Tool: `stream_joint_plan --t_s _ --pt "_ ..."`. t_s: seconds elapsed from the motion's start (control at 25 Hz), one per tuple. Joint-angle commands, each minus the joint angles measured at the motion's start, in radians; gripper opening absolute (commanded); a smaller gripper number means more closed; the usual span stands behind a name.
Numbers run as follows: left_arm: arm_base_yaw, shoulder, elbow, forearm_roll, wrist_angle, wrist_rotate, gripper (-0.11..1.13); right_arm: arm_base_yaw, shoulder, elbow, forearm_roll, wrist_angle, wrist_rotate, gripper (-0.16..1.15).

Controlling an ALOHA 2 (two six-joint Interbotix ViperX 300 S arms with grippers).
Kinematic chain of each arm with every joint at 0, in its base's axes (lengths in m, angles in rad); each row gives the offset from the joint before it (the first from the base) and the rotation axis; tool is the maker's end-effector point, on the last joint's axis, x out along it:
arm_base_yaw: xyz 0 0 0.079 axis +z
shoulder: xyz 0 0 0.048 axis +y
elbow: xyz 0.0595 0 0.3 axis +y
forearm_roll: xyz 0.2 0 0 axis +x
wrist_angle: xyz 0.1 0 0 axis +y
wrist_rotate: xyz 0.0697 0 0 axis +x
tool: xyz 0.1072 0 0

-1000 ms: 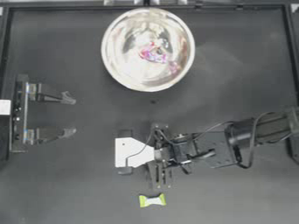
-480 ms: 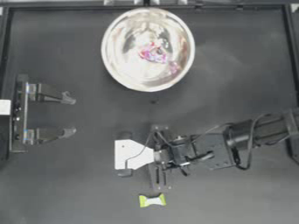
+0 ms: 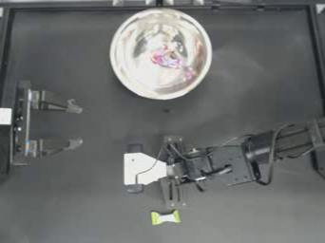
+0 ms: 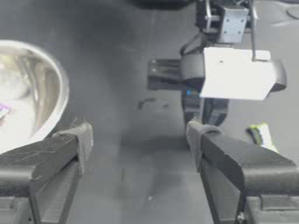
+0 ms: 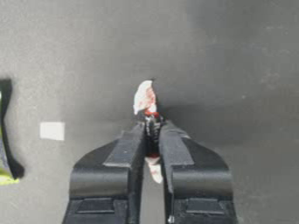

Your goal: Put candies in bowl

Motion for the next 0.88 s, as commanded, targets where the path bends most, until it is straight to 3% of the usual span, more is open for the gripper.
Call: stream_joint_plan --t_s 0.04,0.32,0.48,0.72,0.88 --pt "0.000 0.008 -0.012 -0.002 -0.006 -0.002 0.96 0.000 -0.037 -0.011 -0.005 -0.005 0.000 0.43" --pt "0.008 0.008 -0.014 -0.003 -0.006 0.000 0.96 -0.031 -0.155 0.020 -0.046 -0.031 0.006 0.43" --pt "0.008 0.008 -0.014 -0.003 -0.006 0.000 0.96 -0.081 -0.258 0.075 -0.075 -0.120 0.014 0.43" --pt "0.009 0.008 -0.014 -0.003 -0.006 0.000 0.96 -0.238 -0.419 0.201 -0.114 -0.357 0.009 0.43" --pt "0.009 0.009 -0.012 -0.006 -0.008 -0.002 0.96 -0.370 -0.451 0.239 -0.115 -0.463 -0.002 0.43"
